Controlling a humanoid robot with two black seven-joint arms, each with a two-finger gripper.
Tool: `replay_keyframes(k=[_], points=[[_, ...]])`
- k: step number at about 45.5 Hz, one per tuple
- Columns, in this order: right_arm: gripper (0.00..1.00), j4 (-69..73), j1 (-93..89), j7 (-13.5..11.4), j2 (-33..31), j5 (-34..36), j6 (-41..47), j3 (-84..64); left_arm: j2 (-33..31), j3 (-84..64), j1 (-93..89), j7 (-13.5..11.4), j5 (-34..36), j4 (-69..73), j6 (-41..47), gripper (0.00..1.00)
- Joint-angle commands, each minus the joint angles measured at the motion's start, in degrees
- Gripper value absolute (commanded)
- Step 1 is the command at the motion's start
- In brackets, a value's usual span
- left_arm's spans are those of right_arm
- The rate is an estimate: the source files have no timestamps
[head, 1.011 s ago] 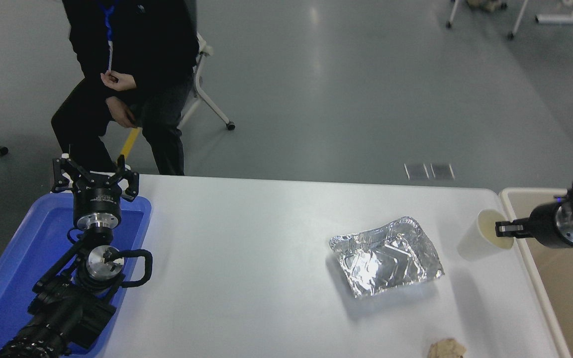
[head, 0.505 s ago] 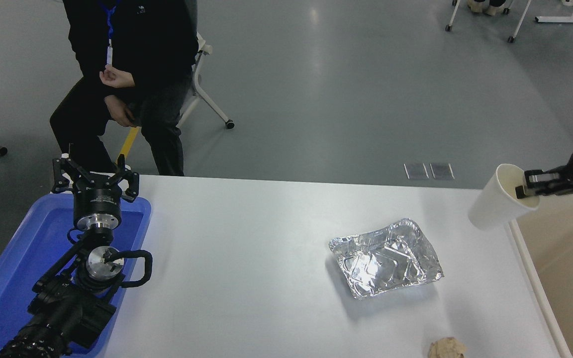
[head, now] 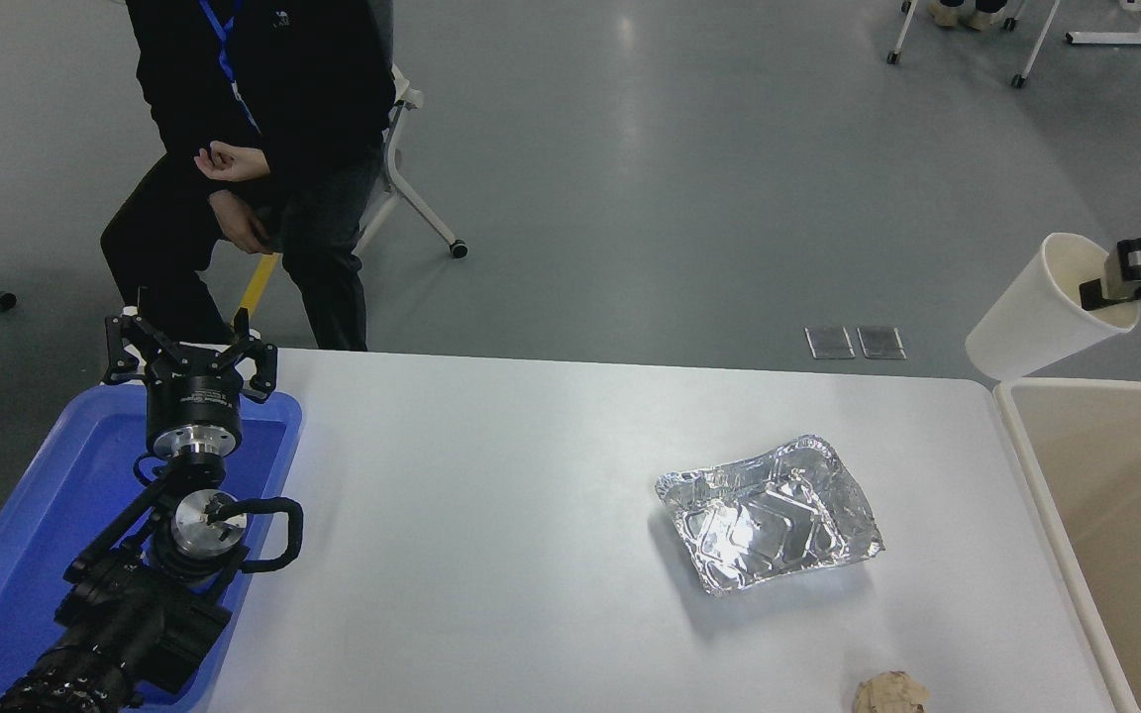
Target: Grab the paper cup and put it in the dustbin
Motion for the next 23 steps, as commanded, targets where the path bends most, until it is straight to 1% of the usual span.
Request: replay_keyframes(k=[1, 7, 11, 15, 20, 23], points=[[0.0, -9.03, -2.33, -0.12, -2.72, 8.96, -9.85, 0.29, 0.07, 0.0, 0.0, 0.0, 0.0, 0.0, 0.0, 0.99], [0.0, -17.55, -10.24, -0.12, -2.02, 17.75, -22.33, 0.64, -0.02, 0.0, 0.0, 0.0, 0.0, 0.0, 0.0, 0.99], [0.0, -22.83, -17.97, -0.12, 0.87, 26.01, -33.05, 0.82, 0.07, 0.0, 0.0, 0.0, 0.0, 0.0, 0.0, 0.99], [0.0, -28.1, -26.23, -0.03, 4.04, 35.23, -40.44, 1.26, 0.07, 0.0, 0.0, 0.0, 0.0, 0.0, 0.0, 0.99], [0.0, -35.48, -37.3, -0.12, 8.25, 46.05, -46.69, 3.71, 0.07, 0.0, 0.0, 0.0, 0.0, 0.0, 0.0, 0.99], [0.0, -41.89, -44.25, -0.03, 11.33, 50.97, -49.59, 7.75, 0.07, 0.0, 0.0, 0.0, 0.0, 0.0, 0.0, 0.99]])
